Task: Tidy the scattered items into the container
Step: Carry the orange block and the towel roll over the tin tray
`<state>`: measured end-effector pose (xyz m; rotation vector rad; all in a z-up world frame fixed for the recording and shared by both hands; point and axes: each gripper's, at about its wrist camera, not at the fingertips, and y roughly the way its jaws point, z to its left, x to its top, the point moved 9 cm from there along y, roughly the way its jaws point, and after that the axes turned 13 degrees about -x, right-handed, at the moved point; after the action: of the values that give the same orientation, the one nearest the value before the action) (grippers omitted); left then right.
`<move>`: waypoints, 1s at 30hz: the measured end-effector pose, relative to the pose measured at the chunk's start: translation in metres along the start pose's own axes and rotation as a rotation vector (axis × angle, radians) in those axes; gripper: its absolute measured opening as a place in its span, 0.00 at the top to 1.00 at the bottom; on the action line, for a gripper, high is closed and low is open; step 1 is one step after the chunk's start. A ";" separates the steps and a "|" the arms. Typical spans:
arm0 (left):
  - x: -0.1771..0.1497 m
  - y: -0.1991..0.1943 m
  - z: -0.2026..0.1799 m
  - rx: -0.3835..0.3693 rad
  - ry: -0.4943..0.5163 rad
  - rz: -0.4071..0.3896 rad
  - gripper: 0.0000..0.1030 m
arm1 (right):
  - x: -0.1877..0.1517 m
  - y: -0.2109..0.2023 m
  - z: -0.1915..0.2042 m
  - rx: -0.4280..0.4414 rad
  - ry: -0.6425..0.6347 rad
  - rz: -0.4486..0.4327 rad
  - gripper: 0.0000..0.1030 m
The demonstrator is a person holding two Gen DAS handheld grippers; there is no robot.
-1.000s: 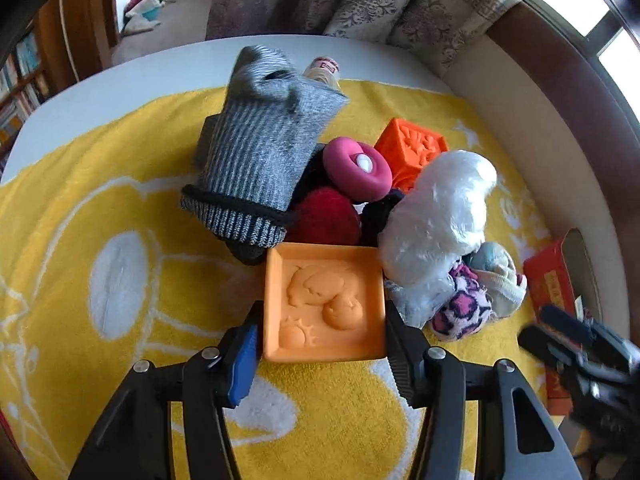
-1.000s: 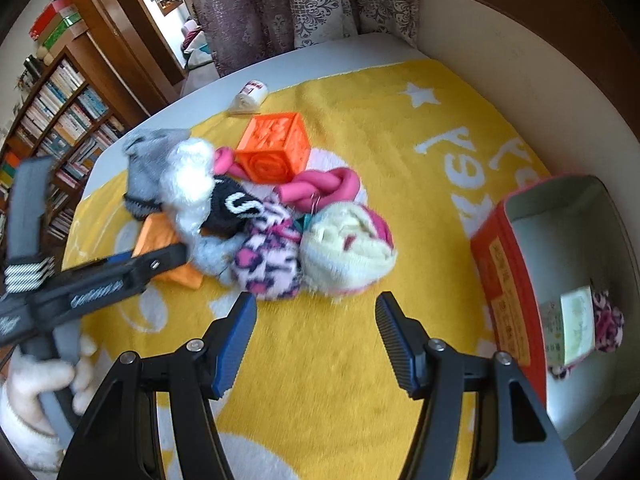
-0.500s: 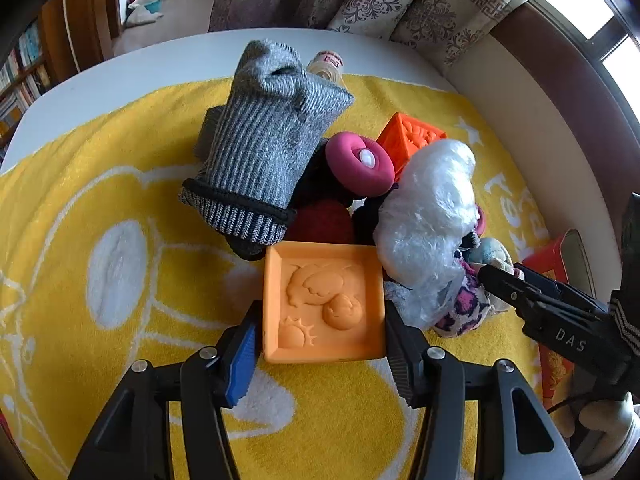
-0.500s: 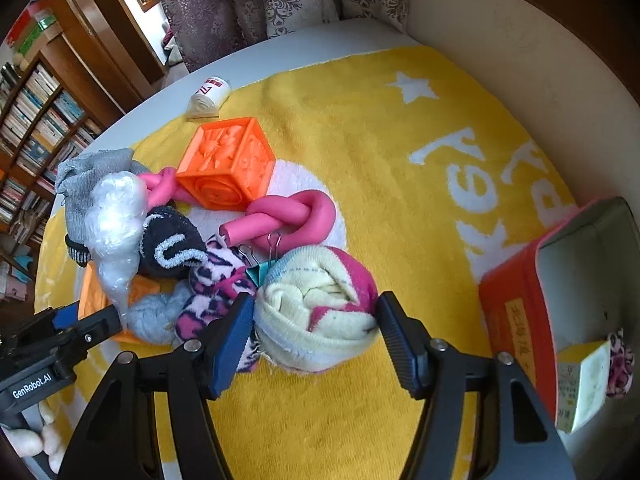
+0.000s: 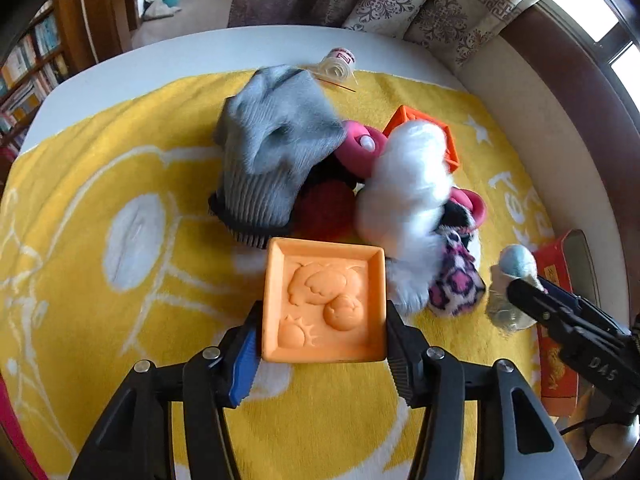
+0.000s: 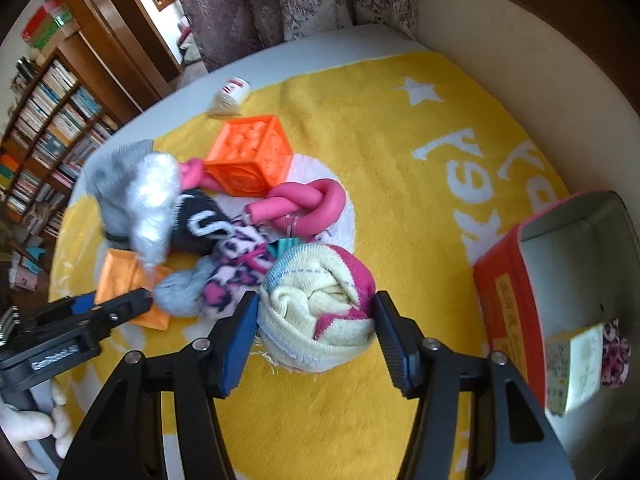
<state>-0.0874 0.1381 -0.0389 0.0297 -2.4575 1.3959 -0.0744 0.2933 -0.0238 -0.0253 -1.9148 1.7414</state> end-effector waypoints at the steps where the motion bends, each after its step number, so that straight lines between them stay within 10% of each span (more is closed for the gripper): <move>1: -0.004 -0.006 -0.002 0.003 -0.004 -0.006 0.45 | -0.001 -0.005 0.000 0.010 0.006 -0.004 0.40; 13: -0.003 -0.047 -0.018 0.026 0.011 -0.065 0.45 | -0.021 -0.060 -0.022 0.091 0.032 -0.068 0.40; 30: -0.033 -0.030 -0.162 -0.083 0.200 -0.041 0.45 | -0.064 -0.118 -0.152 0.017 0.177 -0.168 0.40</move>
<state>-0.0092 0.2544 0.0540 -0.0735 -2.3328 1.2162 0.0809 0.3904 0.0633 -0.0119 -1.7238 1.5890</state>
